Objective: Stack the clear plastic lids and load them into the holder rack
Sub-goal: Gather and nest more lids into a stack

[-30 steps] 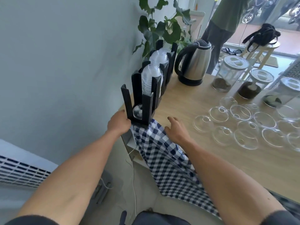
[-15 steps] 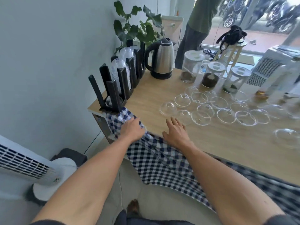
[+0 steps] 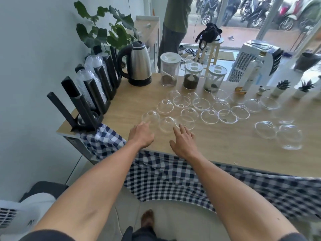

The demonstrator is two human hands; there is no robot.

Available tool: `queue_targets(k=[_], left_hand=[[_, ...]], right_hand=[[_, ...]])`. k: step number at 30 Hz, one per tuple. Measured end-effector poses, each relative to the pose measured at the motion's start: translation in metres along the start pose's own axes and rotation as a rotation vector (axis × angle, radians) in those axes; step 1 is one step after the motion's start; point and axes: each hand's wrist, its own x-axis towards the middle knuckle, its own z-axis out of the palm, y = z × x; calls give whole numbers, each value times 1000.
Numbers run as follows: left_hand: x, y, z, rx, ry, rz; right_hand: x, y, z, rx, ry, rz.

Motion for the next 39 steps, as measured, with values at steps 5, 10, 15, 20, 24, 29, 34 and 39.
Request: queue_targets(k=[5,10,15,20,24,29,34,39], left_hand=[[32,-2,-7,11,-9,58],[71,-13,-10,32,-30,115],[108,-27,-6,40,-73,163],[129,-37,0,11,-88,206],[135,-48,-1,-44,-64,222],[142,-69,-10,-91,9,208],[149,-83,-23,-136,95,195],[155,-77,-31,-201,172,224]], right_hand=[[24,-8,0,-17,43,3],[58,-22,5,-37,49,19],[81,-29,17,-90,41,82],[89,-34,22,-28,176,41],[114,-44,6,188,385,53],[158,-53,-7,180,303,51],[182,-57,-1,160,212,80],[180,-58,4,282,181,156]])
